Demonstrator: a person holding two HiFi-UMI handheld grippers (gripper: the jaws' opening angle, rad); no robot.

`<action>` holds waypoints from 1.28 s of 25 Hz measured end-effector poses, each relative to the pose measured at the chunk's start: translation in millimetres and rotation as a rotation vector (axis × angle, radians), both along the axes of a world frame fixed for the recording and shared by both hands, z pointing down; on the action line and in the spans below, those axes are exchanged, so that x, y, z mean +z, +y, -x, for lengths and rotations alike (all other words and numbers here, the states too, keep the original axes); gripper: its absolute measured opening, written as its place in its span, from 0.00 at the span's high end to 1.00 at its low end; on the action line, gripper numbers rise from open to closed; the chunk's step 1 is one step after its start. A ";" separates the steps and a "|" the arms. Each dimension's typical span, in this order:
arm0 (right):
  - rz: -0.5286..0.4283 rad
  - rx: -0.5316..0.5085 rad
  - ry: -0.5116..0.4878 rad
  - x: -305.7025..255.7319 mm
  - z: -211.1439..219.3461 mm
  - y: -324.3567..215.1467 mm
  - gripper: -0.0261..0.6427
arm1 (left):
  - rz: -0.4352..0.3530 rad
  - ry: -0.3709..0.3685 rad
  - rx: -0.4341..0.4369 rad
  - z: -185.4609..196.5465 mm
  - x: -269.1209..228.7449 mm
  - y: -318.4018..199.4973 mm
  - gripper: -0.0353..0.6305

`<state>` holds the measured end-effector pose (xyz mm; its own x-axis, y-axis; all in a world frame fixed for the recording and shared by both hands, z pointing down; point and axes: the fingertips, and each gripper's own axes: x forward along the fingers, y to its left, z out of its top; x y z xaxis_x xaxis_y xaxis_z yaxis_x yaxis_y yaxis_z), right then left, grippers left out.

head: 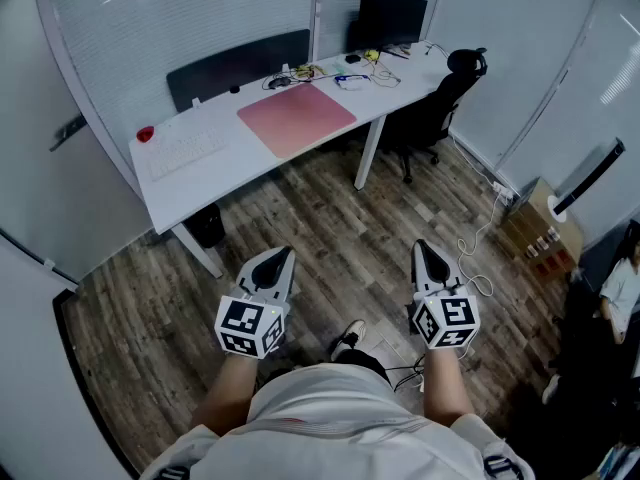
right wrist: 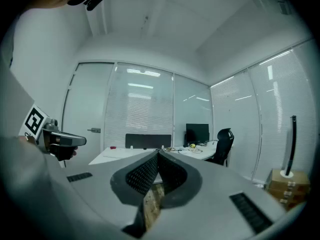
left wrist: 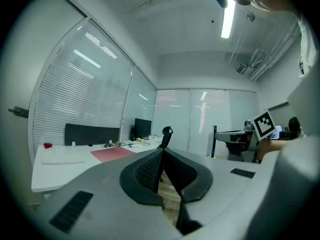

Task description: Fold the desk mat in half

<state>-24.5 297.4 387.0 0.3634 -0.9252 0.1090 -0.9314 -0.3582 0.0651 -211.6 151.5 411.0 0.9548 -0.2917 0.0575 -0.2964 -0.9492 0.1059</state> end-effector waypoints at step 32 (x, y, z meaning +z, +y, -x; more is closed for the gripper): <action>0.026 0.025 -0.041 20.5 -47.7 -6.1 0.88 | 0.057 -0.049 0.050 -53.7 18.9 -7.5 0.92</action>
